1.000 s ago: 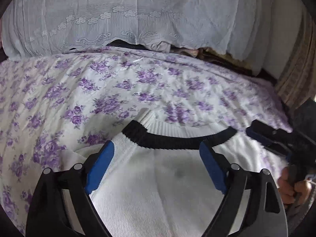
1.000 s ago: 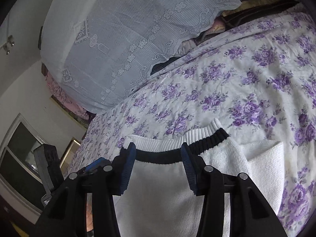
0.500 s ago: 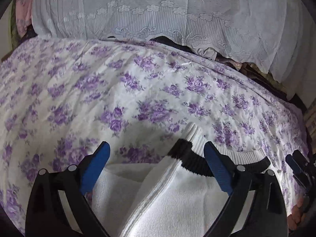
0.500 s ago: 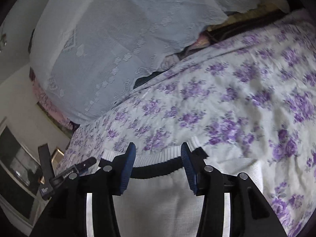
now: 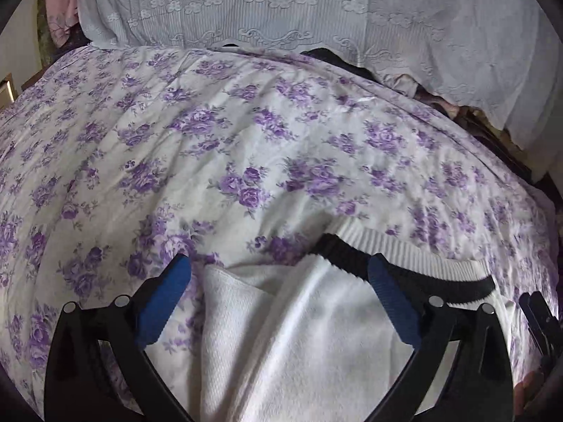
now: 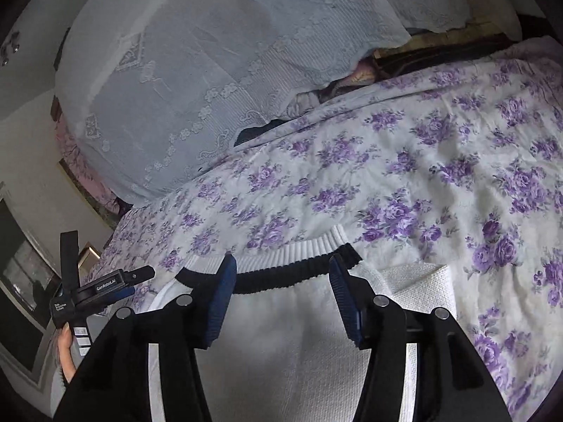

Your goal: Fold small clothes

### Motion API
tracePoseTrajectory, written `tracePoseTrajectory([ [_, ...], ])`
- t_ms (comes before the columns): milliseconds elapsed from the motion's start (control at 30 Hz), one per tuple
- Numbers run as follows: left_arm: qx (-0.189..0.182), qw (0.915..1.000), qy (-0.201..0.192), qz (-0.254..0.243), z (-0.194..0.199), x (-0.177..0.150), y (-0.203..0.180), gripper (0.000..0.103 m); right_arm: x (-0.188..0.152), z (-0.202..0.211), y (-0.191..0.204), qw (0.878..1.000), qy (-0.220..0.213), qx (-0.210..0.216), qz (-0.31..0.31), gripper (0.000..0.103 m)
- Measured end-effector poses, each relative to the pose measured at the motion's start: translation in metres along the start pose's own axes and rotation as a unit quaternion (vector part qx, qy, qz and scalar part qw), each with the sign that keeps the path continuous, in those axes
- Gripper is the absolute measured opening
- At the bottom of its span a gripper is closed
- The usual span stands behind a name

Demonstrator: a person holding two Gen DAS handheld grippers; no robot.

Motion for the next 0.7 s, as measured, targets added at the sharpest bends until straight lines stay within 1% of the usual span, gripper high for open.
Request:
tracePoseTrajectory([
  [33, -0.011, 0.9999, 0.009, -0.006, 0.000, -0.006, -0.005, 0.098, -0.005, -0.002, 0.002, 1.000, 0.010, 0.003, 0.004, 0.056],
  [67, -0.013, 0.9996, 0.022, -0.013, -0.004, -0.013, -0.008, 0.098, -0.013, -0.009, 0.001, 1.000, 0.027, -0.002, 0.006, 0.057],
  [100, 0.008, 0.9989, 0.037, -0.026, -0.014, -0.021, -0.009, 0.098, -0.024, -0.020, -0.004, 0.998, 0.055, -0.018, 0.008, 0.060],
  [133, 0.046, 0.9963, 0.059, -0.043, -0.030, -0.033, -0.007, 0.099, -0.037, -0.033, -0.011, 0.996, 0.084, -0.034, 0.013, 0.060],
  [167, 0.059, 0.9940, 0.073, -0.056, -0.045, -0.044, -0.005, 0.099, -0.040, -0.033, -0.011, 0.997, 0.073, -0.032, 0.022, 0.059],
  [200, 0.055, 0.9961, 0.048, -0.051, -0.038, -0.045, -0.002, 0.099, -0.038, -0.025, -0.008, 0.997, 0.065, -0.032, 0.021, 0.059],
  [233, 0.058, 0.9960, 0.050, -0.047, -0.031, -0.044, -0.002, 0.098, -0.035, -0.015, -0.007, 0.998, 0.051, -0.042, 0.021, 0.059],
  [267, 0.054, 0.9965, 0.048, -0.042, -0.020, -0.046, -0.002, 0.098, -0.035, -0.002, -0.005, 0.998, 0.031, -0.043, 0.024, 0.059],
  [300, 0.040, 0.9980, 0.031, -0.038, -0.005, -0.049, -0.002, 0.098, -0.038, 0.009, -0.002, 0.999, 0.020, -0.040, 0.027, 0.059],
  [333, 0.026, 0.9988, 0.017, -0.038, 0.010, -0.054, -0.005, 0.098, -0.042, 0.020, 0.000, 0.999, 0.019, -0.038, 0.029, 0.059],
  [433, -0.011, 0.9982, -0.004, -0.059, 0.044, -0.081, -0.019, 0.098, -0.062, 0.045, 0.010, 0.998, 0.016, -0.039, 0.039, 0.059],
  [467, -0.011, 0.9973, -0.003, -0.072, 0.048, -0.094, -0.025, 0.098, -0.071, 0.047, 0.016, 0.997, 0.025, -0.048, 0.054, 0.059],
  [500, 0.000, 0.9961, 0.006, -0.088, 0.045, -0.106, -0.031, 0.098, -0.081, 0.043, 0.020, 0.994, 0.043, -0.067, 0.073, 0.059],
  [533, 0.027, 0.9936, 0.020, -0.108, 0.035, -0.119, -0.036, 0.099, -0.093, 0.037, 0.021, 0.989, 0.065, -0.092, 0.091, 0.059],
  [567, 0.054, 0.9905, 0.022, -0.125, 0.027, -0.128, -0.039, 0.099, -0.103, 0.032, 0.024, 0.985, 0.073, -0.111, 0.114, 0.060],
  [600, 0.061, 0.9900, 0.006, -0.127, 0.030, -0.129, -0.040, 0.099, -0.106, 0.031, 0.029, 0.980, 0.073, -0.126, 0.136, 0.063],
  [633, 0.063, 0.9899, 0.008, -0.127, 0.033, -0.127, -0.040, 0.099, -0.107, 0.032, 0.032, 0.978, 0.075, -0.132, 0.142, 0.065],
  [700, 0.043, 0.9940, 0.003, -0.101, 0.043, -0.123, -0.034, 0.099, -0.107, 0.039, 0.030, 0.981, 0.064, -0.128, 0.128, 0.065],
])
Point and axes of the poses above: each gripper's, at about its wrist camera, not at the fingertips, and z roughly against the way its jaws point, y to its left, x to its top, the point moved 5 cm from there along -z, roughly the way its jaws point, and after that the axes turned 1 degree about -z, right-handed, at the moved point
